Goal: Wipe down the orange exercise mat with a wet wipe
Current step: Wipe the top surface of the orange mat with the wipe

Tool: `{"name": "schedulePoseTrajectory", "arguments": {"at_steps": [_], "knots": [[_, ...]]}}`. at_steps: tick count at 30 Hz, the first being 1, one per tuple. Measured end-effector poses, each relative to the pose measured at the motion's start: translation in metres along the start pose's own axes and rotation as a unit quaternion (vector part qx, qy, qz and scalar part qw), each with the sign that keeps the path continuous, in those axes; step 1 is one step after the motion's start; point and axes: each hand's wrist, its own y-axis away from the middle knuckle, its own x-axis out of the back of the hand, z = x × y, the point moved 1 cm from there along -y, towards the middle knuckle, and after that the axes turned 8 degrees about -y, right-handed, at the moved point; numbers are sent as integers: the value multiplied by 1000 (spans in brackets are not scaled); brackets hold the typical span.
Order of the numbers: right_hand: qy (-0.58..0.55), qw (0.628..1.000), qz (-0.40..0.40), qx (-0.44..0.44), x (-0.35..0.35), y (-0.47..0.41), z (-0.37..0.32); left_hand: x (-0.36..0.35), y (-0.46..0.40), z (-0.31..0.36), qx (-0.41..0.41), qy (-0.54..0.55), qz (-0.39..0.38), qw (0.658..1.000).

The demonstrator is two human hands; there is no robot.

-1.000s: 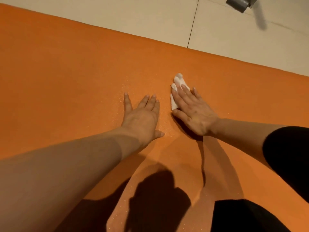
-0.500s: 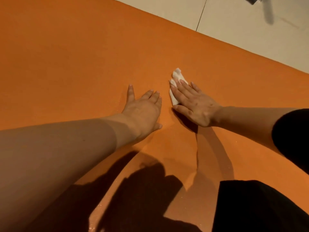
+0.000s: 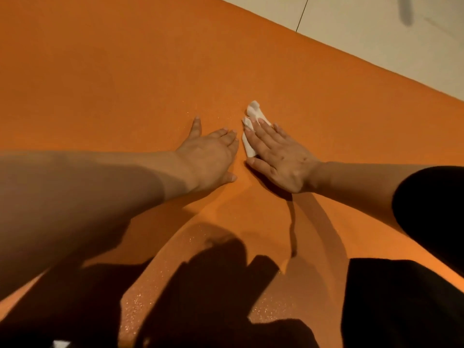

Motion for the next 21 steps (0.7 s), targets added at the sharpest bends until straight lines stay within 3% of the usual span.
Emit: {"name": "schedulePoseTrajectory", "arguments": {"at_steps": [3, 6, 9, 14, 18, 21], "knots": [[5, 1000, -10, 28, -15, 30, 14, -3, 5, -7, -34, -49, -7, 998], [-10, 999, -36, 1, -28, 63, 21, -9, 17, -7, -57, -66, -10, 996], [-45, 998, -30, -19, -31, 60, 7, -19, 22, 1, -45, -65, -3, 997], [-41, 999, -11, 29, -26, 29, -22, -13, 23, 8, -33, -77, -6, 997], [-39, 997, -34, 58, -35, 63, -16, -10, 43, 10, -71, -121, -25, 990], [-64, 996, -54, 32, -43, 86, -21, -20, 59, 11, -85, -124, -23, 988]]}}
